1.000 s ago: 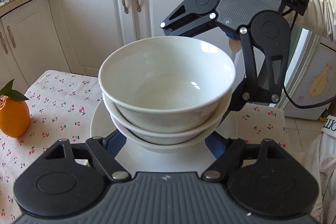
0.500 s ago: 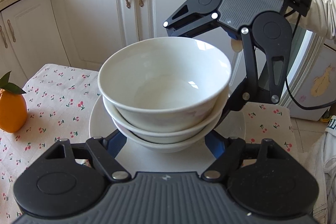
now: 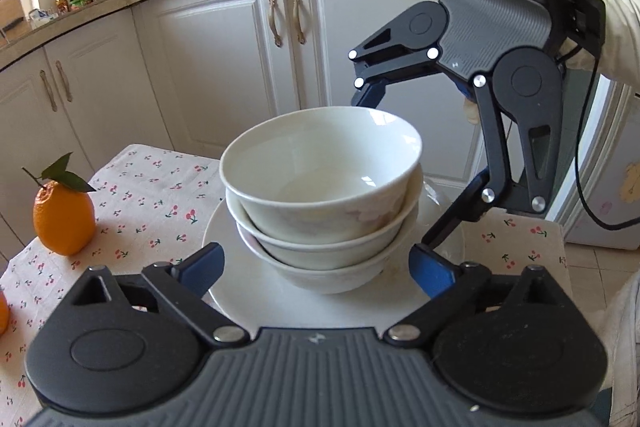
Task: Organize plates and bowls
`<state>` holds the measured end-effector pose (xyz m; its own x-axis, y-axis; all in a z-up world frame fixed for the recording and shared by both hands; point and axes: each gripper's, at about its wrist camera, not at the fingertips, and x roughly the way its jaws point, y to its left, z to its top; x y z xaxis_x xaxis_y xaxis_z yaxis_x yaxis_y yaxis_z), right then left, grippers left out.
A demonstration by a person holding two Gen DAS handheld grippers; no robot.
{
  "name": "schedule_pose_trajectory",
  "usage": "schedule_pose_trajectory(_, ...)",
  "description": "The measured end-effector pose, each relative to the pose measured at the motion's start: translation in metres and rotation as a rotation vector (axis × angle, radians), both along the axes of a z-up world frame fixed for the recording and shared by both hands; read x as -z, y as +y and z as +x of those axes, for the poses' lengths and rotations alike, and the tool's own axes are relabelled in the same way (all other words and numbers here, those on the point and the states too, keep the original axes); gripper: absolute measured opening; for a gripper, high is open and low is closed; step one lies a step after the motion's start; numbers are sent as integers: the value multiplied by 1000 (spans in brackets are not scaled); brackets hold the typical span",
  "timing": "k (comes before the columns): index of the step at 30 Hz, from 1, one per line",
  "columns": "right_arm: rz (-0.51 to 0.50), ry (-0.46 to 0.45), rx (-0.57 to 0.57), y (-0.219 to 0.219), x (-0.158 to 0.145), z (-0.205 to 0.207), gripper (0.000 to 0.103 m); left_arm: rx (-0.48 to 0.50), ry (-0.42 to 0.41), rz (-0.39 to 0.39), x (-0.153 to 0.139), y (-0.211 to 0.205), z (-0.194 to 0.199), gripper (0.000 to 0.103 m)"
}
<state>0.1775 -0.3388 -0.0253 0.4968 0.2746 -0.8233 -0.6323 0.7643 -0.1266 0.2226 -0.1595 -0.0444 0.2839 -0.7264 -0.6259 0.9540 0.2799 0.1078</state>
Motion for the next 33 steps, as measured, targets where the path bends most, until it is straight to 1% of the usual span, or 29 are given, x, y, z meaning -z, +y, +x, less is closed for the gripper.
schedule_pose_trajectory(3, -65, -35, 71, 6, -2, -14, 103, -62, -38, -41, -6, 14, -18, 102)
schedule_pose_trajectory(5, -92, -64, 136, 11, -5, -26, 103, -134, -71, -73, -9, 24, -30, 102)
schedule_pose_trajectory(6, -97, -68, 180, 14, -6, -31, 103, -180, -91, -94, -10, 30, -38, 103)
schedule_pose_trajectory(7, -93, -72, 222, 16, -7, -37, 103, -219, -99, -98, -11, 34, -44, 103)
schedule_pose_trajectory(8, -81, -83, 268, 18, -8, -43, 103, -253, -95, -101, -11, 37, -49, 103)
schedule_pose_trajectory(10, -50, -93, 369, 22, -10, -55, 103, -302, -56, -126, -13, 47, -60, 103)
schedule_pose_trajectory(12, -7, -98, 496, 25, -11, -65, 103, -362, -19, -150, -14, 55, -68, 103)
schedule_pose_trajectory(16, 89, -78, 773, 27, -9, -84, 103, -555, -8, -143, -24, 63, -84, 102)
schedule_pose_trajectory(18, 108, -99, 866, 33, -14, -93, 103, -656, 7, -126, -30, 66, -91, 102)
schedule_pose_trajectory(20, 121, -145, 909, 41, -22, -105, 103, -732, 26, -130, -36, 73, -97, 102)
schedule_pose_trajectory(21, 123, -163, 916, 45, -26, -110, 103, -755, 33, -131, -39, 76, -98, 102)
schedule_pose_trajectory(25, 118, -225, 923, 62, -41, -120, 103, -797, 39, -149, -47, 85, -108, 102)
schedule_pose_trajectory(29, 134, -238, 925, 68, -49, -123, 103, -848, 38, -148, -50, 89, -111, 102)
schedule_pose_trajectory(33, 142, -242, 915, 72, -51, -124, 103, -864, 54, -160, -50, 90, -112, 102)
